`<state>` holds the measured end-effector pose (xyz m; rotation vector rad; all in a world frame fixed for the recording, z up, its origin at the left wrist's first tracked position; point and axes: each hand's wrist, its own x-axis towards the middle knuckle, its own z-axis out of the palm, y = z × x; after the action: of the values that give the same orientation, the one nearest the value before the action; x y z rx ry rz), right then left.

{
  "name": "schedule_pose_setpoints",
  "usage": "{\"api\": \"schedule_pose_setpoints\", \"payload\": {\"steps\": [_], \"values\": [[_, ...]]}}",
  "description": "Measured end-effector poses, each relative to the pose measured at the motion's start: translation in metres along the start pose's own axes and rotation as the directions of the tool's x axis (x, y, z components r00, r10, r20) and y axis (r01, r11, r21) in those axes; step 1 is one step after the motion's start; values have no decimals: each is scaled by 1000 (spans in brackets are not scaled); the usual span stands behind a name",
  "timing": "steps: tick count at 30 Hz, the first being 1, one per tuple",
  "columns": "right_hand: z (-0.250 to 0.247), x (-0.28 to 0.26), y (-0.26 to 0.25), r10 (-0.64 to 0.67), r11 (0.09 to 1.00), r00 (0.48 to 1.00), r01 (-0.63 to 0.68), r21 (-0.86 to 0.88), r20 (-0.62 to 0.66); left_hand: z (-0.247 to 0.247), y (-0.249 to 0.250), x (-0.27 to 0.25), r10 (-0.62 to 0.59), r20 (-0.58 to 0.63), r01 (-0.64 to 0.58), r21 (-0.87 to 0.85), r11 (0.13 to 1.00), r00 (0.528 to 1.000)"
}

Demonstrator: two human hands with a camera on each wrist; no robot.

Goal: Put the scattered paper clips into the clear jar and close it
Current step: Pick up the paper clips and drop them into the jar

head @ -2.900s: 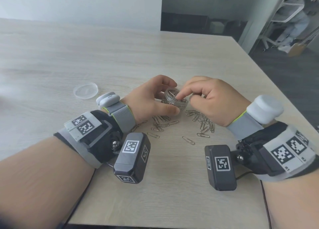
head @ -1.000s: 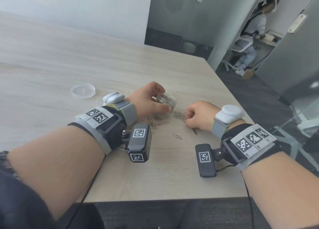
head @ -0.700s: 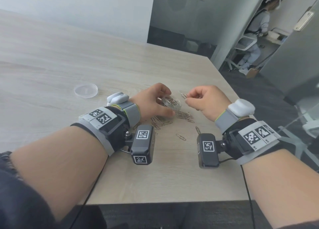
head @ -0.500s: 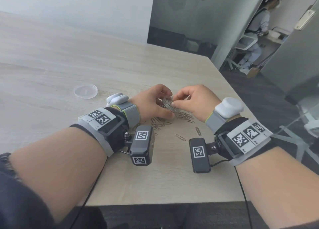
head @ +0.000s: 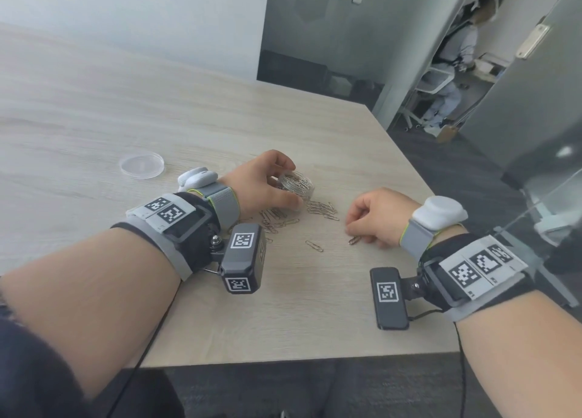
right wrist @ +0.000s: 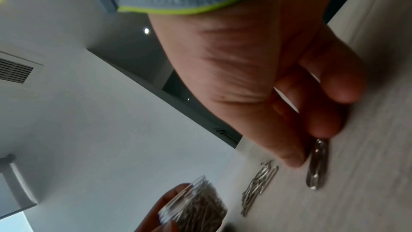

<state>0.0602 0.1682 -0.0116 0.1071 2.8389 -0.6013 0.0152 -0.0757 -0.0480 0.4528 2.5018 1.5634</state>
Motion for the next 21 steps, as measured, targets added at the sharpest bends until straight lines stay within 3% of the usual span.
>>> {"api": "schedule_pose_setpoints", "payload": {"steps": [8, 15, 18, 21], "values": [[-12, 17, 1, 42, 999, 996, -45, -31, -80, -1, -2, 3, 9, 7, -9, -8, 1000, 1000], [-20, 1, 9, -114, 976, 971, 149, -156, 212, -1, -4, 5, 15, 15, -15, -3, 1000, 1000], [-15, 8, 12, -118, 979, 979, 142, -143, 167, 0, -4, 5, 19, 14, -19, -6, 1000, 1000], [-9, 20, 15, -49, 998, 999, 50, -41, 22, 0, -5, 6, 22, 10, -22, -16, 1000, 1000]]}}
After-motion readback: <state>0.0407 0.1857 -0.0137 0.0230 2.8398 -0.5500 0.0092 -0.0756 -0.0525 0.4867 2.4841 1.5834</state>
